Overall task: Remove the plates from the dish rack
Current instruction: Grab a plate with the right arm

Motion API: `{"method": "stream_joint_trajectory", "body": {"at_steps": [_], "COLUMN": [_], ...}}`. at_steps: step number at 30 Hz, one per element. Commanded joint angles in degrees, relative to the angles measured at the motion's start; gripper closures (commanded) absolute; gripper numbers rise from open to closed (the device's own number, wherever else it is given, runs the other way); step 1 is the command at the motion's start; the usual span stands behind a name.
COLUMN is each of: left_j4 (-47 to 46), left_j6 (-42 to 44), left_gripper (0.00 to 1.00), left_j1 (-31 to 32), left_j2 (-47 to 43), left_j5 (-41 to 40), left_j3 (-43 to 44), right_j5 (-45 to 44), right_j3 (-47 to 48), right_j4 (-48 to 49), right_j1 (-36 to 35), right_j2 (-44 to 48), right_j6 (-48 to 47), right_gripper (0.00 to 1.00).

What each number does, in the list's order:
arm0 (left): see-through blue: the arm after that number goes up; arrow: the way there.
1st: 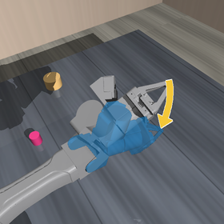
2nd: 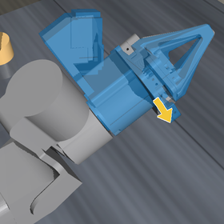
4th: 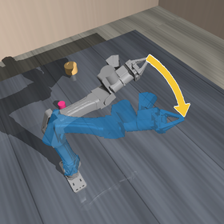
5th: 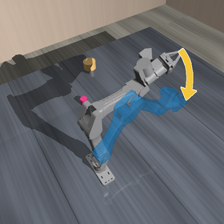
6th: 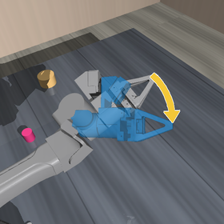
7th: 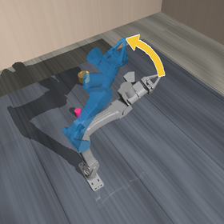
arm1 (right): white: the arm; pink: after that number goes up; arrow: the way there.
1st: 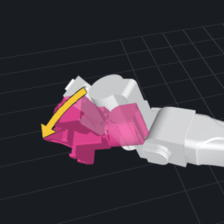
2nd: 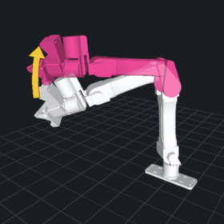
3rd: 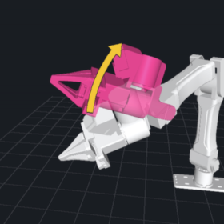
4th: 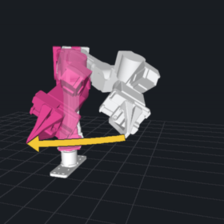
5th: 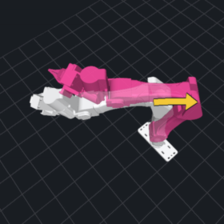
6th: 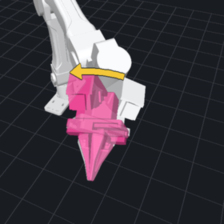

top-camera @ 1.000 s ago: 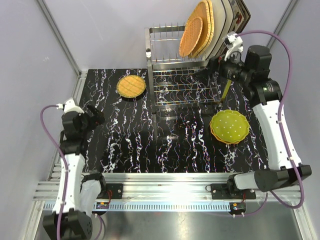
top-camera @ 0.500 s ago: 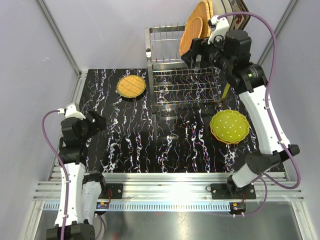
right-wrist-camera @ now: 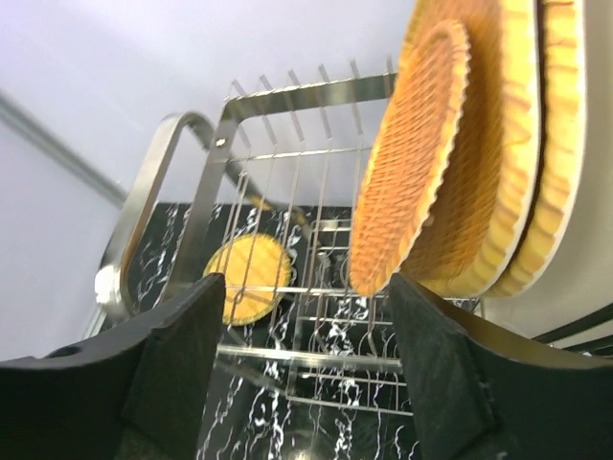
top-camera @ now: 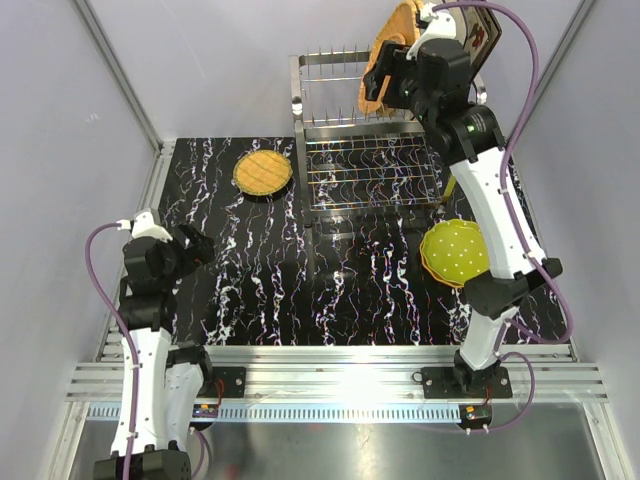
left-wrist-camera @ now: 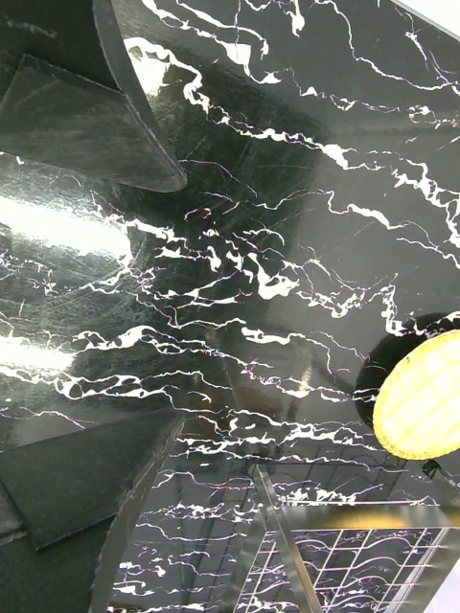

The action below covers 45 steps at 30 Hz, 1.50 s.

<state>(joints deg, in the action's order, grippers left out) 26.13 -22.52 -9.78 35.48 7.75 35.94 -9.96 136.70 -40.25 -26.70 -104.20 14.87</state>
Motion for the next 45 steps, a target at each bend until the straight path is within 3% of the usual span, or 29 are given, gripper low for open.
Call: {"method": "stream_joint_trajectory", "body": {"at_steps": [1,8,18,28,33,34,37,45], "left_j4": [-1.87,-2.31,-3.54,-2.75,-2.58,-2.58,-2.49,-2.31], "left_j6": [-0.68,-1.03,-1.91,-1.82,-1.74,-1.73,-1.73,-2.00], "left_gripper": [0.01,0.01,0.01,0.01,0.01,0.01,0.01,0.01], "left_j1": [-0.15,-0.06,-0.15,-0.15,-0.15,-0.15,-0.15,-0.15], "left_j2": [-1.03,-1.21,-0.86,-1.21,-1.21,-1.12,-1.03,-0.51], "left_j5": [1.57,1.66,2.01,1.48,1.31,1.39,1.39,1.83], "left_j3": [-0.52,-0.79,-0.96,-1.05,-0.61,-0.44,-0.09,1.06], "right_j5": [-8.93,-14.30,-18.34,-22.12,-24.58,-25.02,-25.99,-25.47], "right_j3": [5.41,7.35,6.91,9.46,9.99,10.33,11.39,13.24], "right_j4": [-0.97,-1.94,0.08,1.31,1.58,1.66,2.80,11.67], "right_j1": [-1.16,-1.16,-1.34,-1.25,-1.34,-1.34,-1.34,-1.34], "right_j2": [-2.49,-5.48,-7.77,-11.98,-13.04,-13.30,-13.57,-12.26], "right_j6": [1.91,2.18,0.60,1.03,1.47,1.47,1.39,-0.90], "right_gripper": [0.26,0.35,0.37,0.51,0.70,0.80,0.96,1.00]}}
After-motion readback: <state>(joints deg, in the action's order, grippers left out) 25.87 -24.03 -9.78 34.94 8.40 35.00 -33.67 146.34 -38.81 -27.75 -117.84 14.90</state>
